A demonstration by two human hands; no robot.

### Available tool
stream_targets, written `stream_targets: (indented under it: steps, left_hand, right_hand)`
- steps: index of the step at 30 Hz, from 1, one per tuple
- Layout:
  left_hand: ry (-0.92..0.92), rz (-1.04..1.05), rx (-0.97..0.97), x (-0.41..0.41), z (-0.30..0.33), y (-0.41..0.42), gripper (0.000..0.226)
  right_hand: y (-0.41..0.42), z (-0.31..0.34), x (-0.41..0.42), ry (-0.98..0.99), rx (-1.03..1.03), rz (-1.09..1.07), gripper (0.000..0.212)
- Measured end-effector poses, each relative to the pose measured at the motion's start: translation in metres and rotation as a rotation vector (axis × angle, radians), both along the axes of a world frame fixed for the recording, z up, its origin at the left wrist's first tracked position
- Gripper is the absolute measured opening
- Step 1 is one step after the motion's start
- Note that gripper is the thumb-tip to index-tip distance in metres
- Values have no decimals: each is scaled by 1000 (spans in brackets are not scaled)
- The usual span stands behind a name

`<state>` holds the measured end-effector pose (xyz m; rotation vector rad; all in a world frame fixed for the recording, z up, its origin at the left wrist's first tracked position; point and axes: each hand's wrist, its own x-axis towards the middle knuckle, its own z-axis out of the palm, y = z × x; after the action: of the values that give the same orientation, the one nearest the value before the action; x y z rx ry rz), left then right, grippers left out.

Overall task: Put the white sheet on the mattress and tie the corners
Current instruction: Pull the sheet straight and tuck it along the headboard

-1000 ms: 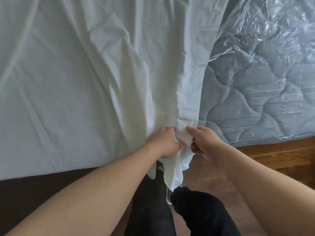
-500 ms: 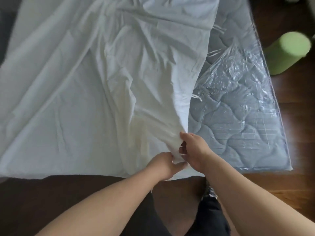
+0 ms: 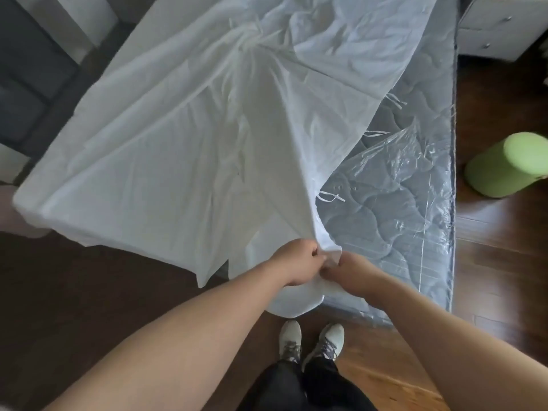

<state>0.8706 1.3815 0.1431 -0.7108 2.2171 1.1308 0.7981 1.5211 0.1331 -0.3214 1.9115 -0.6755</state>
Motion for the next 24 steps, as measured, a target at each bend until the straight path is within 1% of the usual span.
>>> stream_targets:
  steps: [1,3,4,6,7,9,11,13,14,15,16,17,18,19,20,21,22,23,24]
  left_hand:
    - [8,9,18,1,1,6,30]
    - [4,23,60,6,-4,14,32]
    - [6,26,67,8,-5,19,31]
    - [15,6,62,11,-6,31,26]
    - [14,-7,52,13,-6,37,30]
    - [-15,-30,63,16,-9,48,63]
    - [-42,-70,57,19,-8,61,93]
    - [-57,-130,-21,17,-8,77,110]
    - [-59,-155,-57,15,-4,85,113]
    - [-55,-156,-82,8,2,101,108]
    - [-50,-145,-96,2,3,114,95]
    - [-43,-139,-124,-4,3,125,78]
    - [-37,-126,-158,-10,4,137,61]
    - [-35,-95,-194,-15,2,149,47]
    - [-21,-35,-228,-20,3,164,34]
    - [0,23,-262,-22,4,175,22]
    - [19,72,-292,-21,4,183,14]
    - [29,94,-322,-21,3,193,15]
    - [25,95,-340,-24,4,209,17]
  right_hand:
    - [9,-1,2,49,48,16,10]
    - [27,-9,7,91,84,-40,11]
    - [36,-10,9,89,81,-95,13]
    - [59,-4,11,30,60,-269,15]
    - [68,2,10,-12,34,-377,16]
    - [84,14,3,-115,-75,-602,16]
    - [96,33,-6,-271,-211,-765,16]
    - [103,45,-17,-392,-304,-844,18]
    - [104,46,-20,-451,-345,-861,20]
    - [111,49,-26,-512,-382,-852,22]
    - [115,49,-31,-583,-419,-840,28]
    - [117,47,-36,-639,-443,-830,39]
    - [122,43,-39,-693,-466,-814,53]
    - [131,38,-45,-743,-491,-794,70]
    - [146,30,-54,-769,-517,-784,79]
    - [156,23,-62,-781,-530,-769,82]
    - [165,25,-65,-806,-512,-716,79]
    - [175,29,-71,-793,-480,-677,68]
    - [191,32,-81,-744,-446,-672,51]
